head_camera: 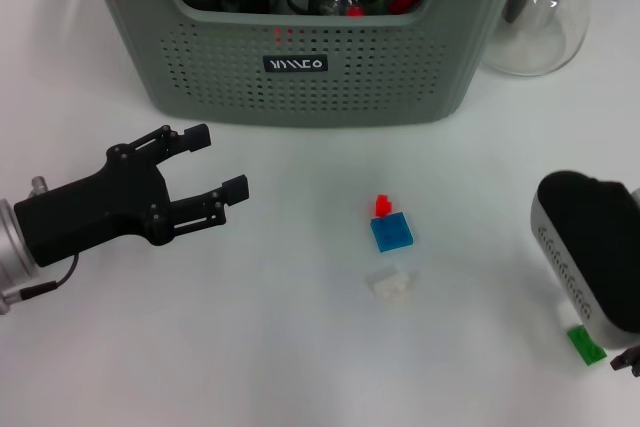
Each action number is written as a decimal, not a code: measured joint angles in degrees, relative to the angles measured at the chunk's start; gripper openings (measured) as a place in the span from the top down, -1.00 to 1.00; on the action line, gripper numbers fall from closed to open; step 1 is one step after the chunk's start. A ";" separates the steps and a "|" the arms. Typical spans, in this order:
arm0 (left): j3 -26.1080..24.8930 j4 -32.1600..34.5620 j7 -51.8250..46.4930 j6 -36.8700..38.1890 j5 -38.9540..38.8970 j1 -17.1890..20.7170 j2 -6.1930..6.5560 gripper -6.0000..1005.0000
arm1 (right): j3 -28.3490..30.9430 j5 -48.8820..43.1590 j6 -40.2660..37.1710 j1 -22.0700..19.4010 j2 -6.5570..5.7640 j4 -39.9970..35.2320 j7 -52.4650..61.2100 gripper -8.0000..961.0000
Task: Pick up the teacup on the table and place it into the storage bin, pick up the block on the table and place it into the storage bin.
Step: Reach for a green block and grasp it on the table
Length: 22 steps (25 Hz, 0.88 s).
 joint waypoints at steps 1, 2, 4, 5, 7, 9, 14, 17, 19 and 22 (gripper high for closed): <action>0.00 -0.11 0.02 -0.03 0.00 0.00 0.00 -0.74 | -0.39 -0.15 0.30 -0.26 0.02 0.00 -0.32 -0.69; -0.01 -0.21 0.03 -0.04 0.00 0.01 -0.01 -0.74 | -0.77 -0.24 0.69 -0.51 0.01 0.00 -0.61 -0.69; -0.02 -0.24 0.03 -0.05 0.04 0.02 -0.03 -0.74 | -1.25 -0.25 1.17 -0.74 -0.04 0.00 -0.93 -0.69; -0.03 -0.24 0.03 -0.05 0.07 0.02 -0.03 -0.74 | -1.43 -0.26 1.26 -0.83 -0.05 0.01 -1.04 -0.69; -0.03 -0.25 0.03 -0.06 0.09 0.04 -0.04 -0.74 | -1.82 -0.25 1.54 -0.97 -0.01 0.02 -1.11 -0.69; -0.03 -0.25 0.02 -0.04 0.09 0.06 -0.06 -0.74 | -2.43 -0.25 1.79 -1.16 0.06 0.02 -1.11 -0.69; -0.03 -0.26 0.02 -0.02 0.09 0.12 -0.07 -0.74 | -4.21 -0.25 2.48 -1.54 0.10 0.01 -0.86 -0.69; -0.03 -0.26 0.02 -0.05 0.09 0.13 -0.07 -0.74 | -4.71 -0.26 2.78 -1.65 0.10 -0.09 -0.55 -0.68; -0.04 -0.26 0.02 -0.06 0.09 0.13 -0.07 -0.74 | -4.87 -0.26 2.78 -1.73 0.10 -0.17 -0.36 -0.68; -0.03 -0.22 0.02 -0.06 0.08 0.15 -0.07 -0.74 | -5.39 -0.27 2.94 -1.98 0.16 -0.21 0.00 -0.68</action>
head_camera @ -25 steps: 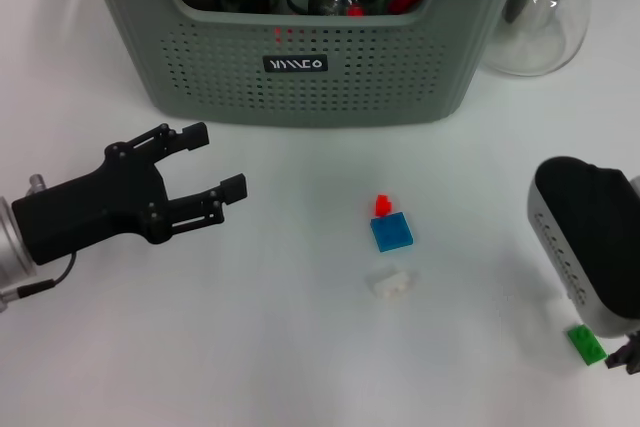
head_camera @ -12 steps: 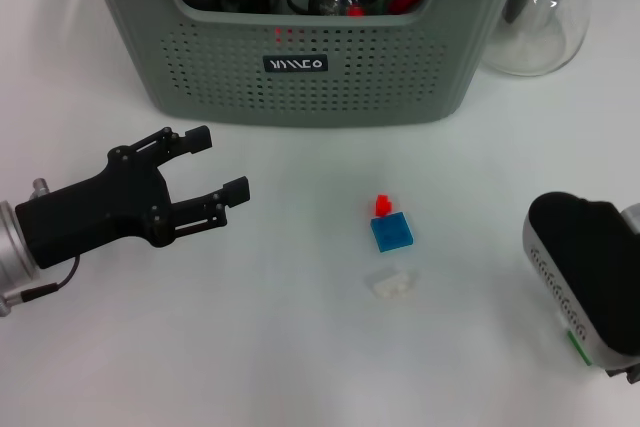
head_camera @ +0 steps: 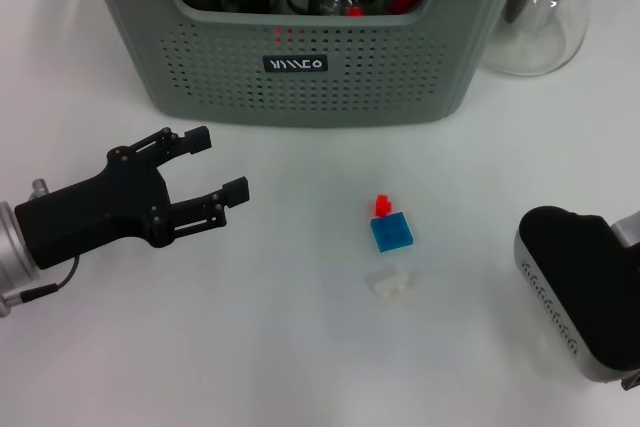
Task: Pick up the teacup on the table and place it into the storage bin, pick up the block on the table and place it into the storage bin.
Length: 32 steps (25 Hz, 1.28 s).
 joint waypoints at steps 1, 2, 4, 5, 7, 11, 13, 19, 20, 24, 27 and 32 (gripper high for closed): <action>0.00 0.04 0.00 0.00 0.00 0.03 0.00 -0.74 | -0.21 0.00 0.12 -0.06 0.02 -0.01 0.22 -0.67; 0.00 0.07 0.00 0.00 -0.01 0.05 0.00 -0.74 | -0.39 0.00 0.30 -0.10 0.04 -0.01 0.45 -0.67; 0.00 0.11 0.00 0.00 -0.01 0.08 0.00 -0.74 | -0.64 0.00 0.47 -0.18 0.03 -0.02 0.91 -0.65; 0.00 0.12 0.00 0.00 -0.01 0.08 0.00 -0.74 | -0.75 0.00 0.48 -0.24 0.03 -0.02 1.05 -0.62; 0.00 0.18 0.00 0.00 -0.01 0.07 0.02 -0.74 | -0.81 -0.02 0.60 -0.34 0.03 -0.02 1.24 -0.58; 0.00 0.22 0.00 0.00 -0.01 0.07 0.05 -0.74 | -0.84 -0.12 0.73 -0.42 0.03 -0.02 1.71 -0.47; 0.00 0.22 0.00 0.00 -0.01 0.10 0.06 -0.74 | -0.83 -0.29 0.78 -0.49 0.03 -0.02 1.73 -0.41; 0.01 0.34 0.00 0.00 -0.01 0.29 0.09 -0.74 | -0.87 -0.70 1.08 -0.59 0.03 -0.03 2.36 -0.07; 0.00 0.37 0.00 0.00 -0.01 0.31 0.09 -0.74 | -0.83 -0.73 1.10 -0.59 0.03 -0.05 2.48 -0.04; 0.00 0.43 0.00 0.01 -0.01 0.39 0.09 -0.74 | -0.53 -0.77 1.16 -0.48 0.03 -0.09 2.75 0.08; 0.00 0.43 0.00 0.12 -0.01 0.41 0.09 -0.74 | 0.42 -0.50 1.55 -0.17 0.02 -0.37 3.15 0.11; 0.01 0.46 0.00 0.74 0.04 0.51 0.09 -0.74 | 6.25 4.03 1.97 1.90 0.03 -1.52 4.25 0.11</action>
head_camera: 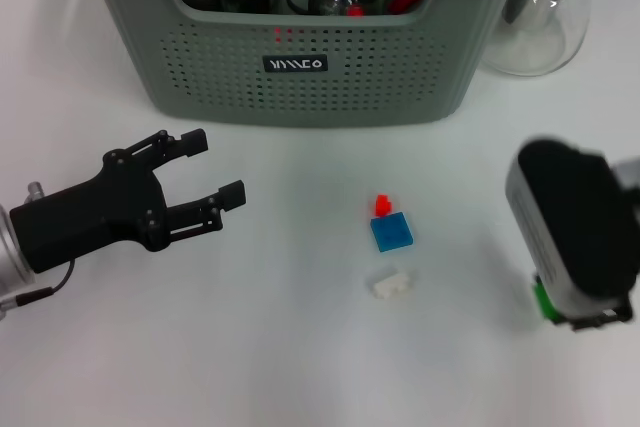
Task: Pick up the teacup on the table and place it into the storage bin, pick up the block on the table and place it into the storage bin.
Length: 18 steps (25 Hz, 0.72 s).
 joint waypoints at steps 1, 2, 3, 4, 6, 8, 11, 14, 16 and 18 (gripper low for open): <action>0.00 0.07 0.00 0.19 0.14 0.04 0.00 -0.74 | 1.54 1.83 0.10 0.71 0.00 -0.01 0.47 0.11; 0.00 0.29 0.00 0.58 0.39 0.07 0.00 -0.74 | 2.97 3.72 0.24 1.36 0.00 0.10 1.12 0.11; 0.01 0.43 -0.01 0.86 0.59 0.09 0.00 -0.74 | 4.06 5.45 0.53 1.94 0.01 0.31 1.84 0.11; 0.03 0.66 -0.01 1.42 0.99 0.09 0.00 -0.74 | 5.32 7.58 0.97 2.59 0.01 0.57 2.81 0.11; 0.22 1.45 -0.01 2.67 1.46 0.09 -0.04 -0.74 | 6.99 11.72 2.10 3.38 0.01 0.93 4.74 0.11; 0.28 2.55 -0.01 4.16 1.93 0.12 -0.07 -0.74 | 8.30 15.43 4.07 3.82 0.00 1.06 7.24 0.11; 0.14 4.48 -0.01 5.41 2.81 0.21 -0.03 -0.74 | 9.44 20.60 8.16 4.04 0.00 1.82 10.97 0.11; 0.06 6.86 -0.01 6.68 3.08 0.52 0.13 -0.74 | 10.41 26.27 12.05 4.59 0.00 3.94 13.93 0.11; -0.04 9.09 -0.10 7.83 3.10 0.93 0.28 -0.74 | 11.13 29.57 14.80 4.86 0.00 5.18 15.63 0.11; -0.08 11.11 -0.41 8.40 3.12 1.48 0.46 -0.74 | 11.92 32.78 17.66 4.95 -0.02 6.00 16.76 0.11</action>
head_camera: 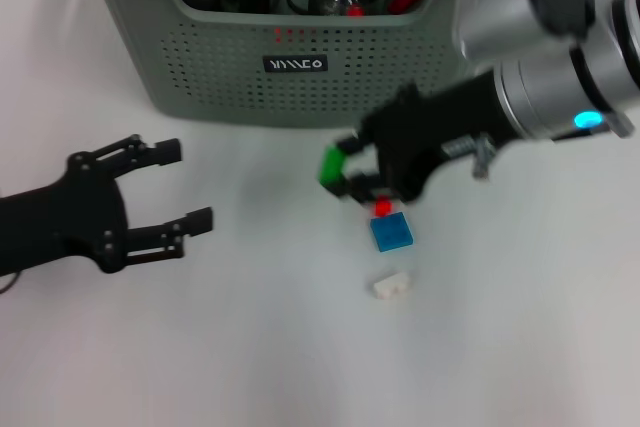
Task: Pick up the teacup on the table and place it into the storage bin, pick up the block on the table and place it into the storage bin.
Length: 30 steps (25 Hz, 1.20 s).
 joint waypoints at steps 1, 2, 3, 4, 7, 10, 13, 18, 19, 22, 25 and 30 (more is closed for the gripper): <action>0.00 0.77 -0.10 0.12 0.02 0.27 0.14 -0.74 | 0.66 1.52 1.20 0.02 -0.03 0.25 0.30 0.11; -0.01 1.52 -0.18 0.30 0.17 0.56 0.29 -0.74 | 1.37 2.97 2.23 0.03 -0.03 0.32 0.43 0.11; -0.01 2.03 -0.23 0.49 0.44 0.71 0.42 -0.74 | 2.07 4.17 3.03 0.11 -0.03 0.34 0.47 0.11; -0.01 2.23 -0.24 0.73 1.03 0.74 0.51 -0.74 | 2.90 5.64 4.10 0.34 -0.03 0.34 0.51 0.11; 0.13 2.44 -0.25 1.54 2.94 0.63 0.59 -0.74 | 5.93 9.28 6.71 1.82 -0.06 0.45 0.83 0.11; 0.55 2.07 -0.19 1.96 4.07 0.24 0.33 -0.74 | 10.03 12.05 9.04 4.73 -0.09 1.06 1.93 0.11; 1.07 1.06 0.08 2.09 4.26 -0.36 -0.14 -0.74 | 13.98 12.40 12.03 8.32 -0.30 2.94 4.35 0.11; 2.16 -1.53 0.13 2.12 4.30 -2.44 -0.36 -0.74 | 20.38 4.52 19.57 16.52 -0.70 12.13 10.85 0.11; 2.27 -2.18 0.13 2.09 4.30 -2.97 -0.35 -0.74 | 21.29 2.23 21.23 18.26 -0.73 14.45 11.90 0.11; 2.88 -3.37 0.13 2.06 4.31 -4.29 -0.34 -0.74 | 22.61 -4.46 25.90 22.35 -0.73 20.69 13.44 0.11; 3.02 -3.78 0.11 2.06 4.31 -5.12 -0.39 -0.74 | 22.62 -11.16 29.93 24.70 -0.41 24.02 15.48 0.11; 3.00 -4.81 0.11 1.84 4.20 -5.91 -0.18 -0.74 | 21.74 -22.14 36.22 27.43 -0.19 28.01 20.63 0.11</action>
